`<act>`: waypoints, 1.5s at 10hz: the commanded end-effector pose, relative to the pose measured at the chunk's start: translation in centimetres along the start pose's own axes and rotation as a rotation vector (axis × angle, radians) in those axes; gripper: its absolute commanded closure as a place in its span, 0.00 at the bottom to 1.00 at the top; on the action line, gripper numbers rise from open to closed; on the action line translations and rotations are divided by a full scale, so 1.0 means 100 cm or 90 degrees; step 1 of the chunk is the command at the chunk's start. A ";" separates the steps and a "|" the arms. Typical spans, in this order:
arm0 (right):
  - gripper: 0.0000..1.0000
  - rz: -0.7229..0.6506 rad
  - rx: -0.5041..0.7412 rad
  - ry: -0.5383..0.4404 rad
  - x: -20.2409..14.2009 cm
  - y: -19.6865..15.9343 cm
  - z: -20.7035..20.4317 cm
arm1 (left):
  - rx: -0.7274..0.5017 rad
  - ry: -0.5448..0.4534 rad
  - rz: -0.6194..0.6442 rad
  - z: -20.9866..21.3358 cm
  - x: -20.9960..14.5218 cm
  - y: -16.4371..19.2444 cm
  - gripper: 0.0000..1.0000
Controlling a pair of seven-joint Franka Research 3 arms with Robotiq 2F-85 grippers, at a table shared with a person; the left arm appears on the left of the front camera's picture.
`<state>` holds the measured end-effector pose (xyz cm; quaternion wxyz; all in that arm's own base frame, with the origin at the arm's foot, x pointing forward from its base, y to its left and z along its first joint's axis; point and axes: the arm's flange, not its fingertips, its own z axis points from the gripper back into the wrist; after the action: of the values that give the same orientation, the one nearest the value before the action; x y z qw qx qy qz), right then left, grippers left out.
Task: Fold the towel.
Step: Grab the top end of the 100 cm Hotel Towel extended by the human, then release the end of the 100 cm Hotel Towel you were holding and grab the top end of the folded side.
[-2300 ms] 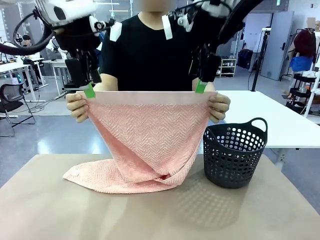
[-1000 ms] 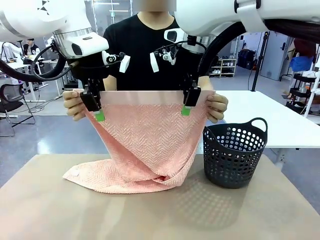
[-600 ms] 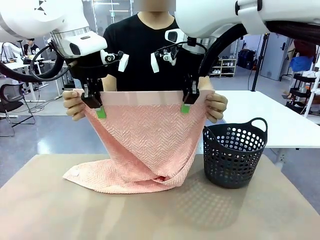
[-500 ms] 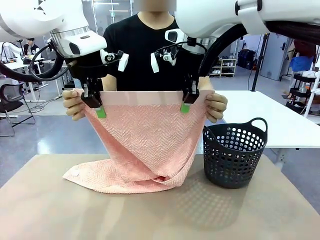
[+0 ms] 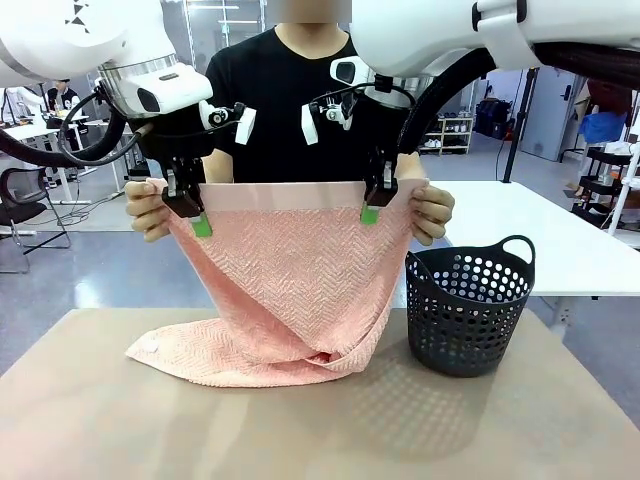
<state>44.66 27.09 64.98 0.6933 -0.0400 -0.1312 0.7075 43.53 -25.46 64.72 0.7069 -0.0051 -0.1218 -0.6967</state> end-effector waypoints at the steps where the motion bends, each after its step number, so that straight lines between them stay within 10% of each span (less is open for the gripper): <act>1: 1.00 0.002 0.002 0.002 0.000 -0.001 0.000 | -0.004 0.002 -0.005 0.002 0.001 0.000 1.00; 15: 1.00 0.002 0.002 0.002 0.000 -0.001 0.000 | -0.004 0.002 -0.005 0.002 0.001 0.000 1.00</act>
<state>44.66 27.09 64.97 0.6932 -0.0399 -0.1309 0.7076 43.47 -25.57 64.70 0.7061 -0.0054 -0.1212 -0.6977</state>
